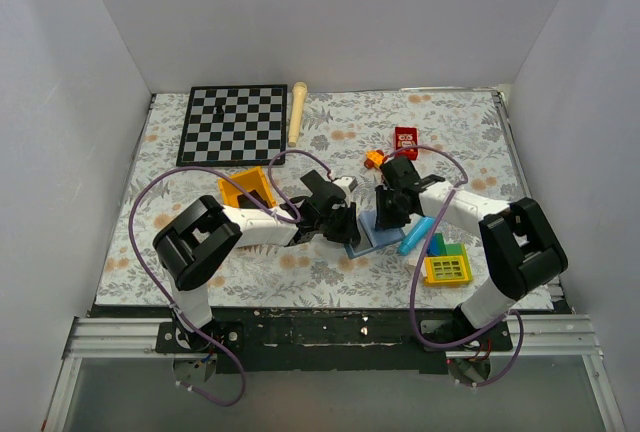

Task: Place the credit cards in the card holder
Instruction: Turn over the card slot in the card holder.

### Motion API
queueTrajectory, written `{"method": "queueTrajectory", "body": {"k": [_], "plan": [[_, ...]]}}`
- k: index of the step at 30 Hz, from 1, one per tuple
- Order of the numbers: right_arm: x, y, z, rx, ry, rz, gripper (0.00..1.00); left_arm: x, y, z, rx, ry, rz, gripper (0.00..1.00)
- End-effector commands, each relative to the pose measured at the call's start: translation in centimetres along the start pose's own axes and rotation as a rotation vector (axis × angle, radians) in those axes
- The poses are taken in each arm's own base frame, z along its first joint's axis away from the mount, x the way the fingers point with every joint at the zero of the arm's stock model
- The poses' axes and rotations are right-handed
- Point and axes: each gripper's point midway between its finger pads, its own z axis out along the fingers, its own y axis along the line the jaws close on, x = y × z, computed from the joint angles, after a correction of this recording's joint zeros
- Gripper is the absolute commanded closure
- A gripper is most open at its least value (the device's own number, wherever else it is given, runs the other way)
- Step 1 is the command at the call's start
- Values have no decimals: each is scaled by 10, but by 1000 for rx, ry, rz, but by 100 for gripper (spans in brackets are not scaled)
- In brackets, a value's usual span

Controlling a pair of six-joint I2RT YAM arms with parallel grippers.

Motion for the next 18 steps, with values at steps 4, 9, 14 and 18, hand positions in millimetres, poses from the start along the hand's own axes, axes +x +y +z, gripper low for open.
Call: {"method": "queueTrajectory", "body": {"k": [4, 9, 14, 18], "plan": [[1, 37, -2, -217, -8, 3, 69, 21, 19, -4, -74, 47, -5, 82], [2, 48, 1, -284, 9, 35, 69, 24, 22, -7, -84, 47, -13, 82], [4, 57, 2, -352, 26, 57, 69, 28, 25, -7, -89, 51, -21, 83], [6, 56, 5, -350, 36, 63, 70, 27, 25, -13, -97, 41, -25, 85]]}}
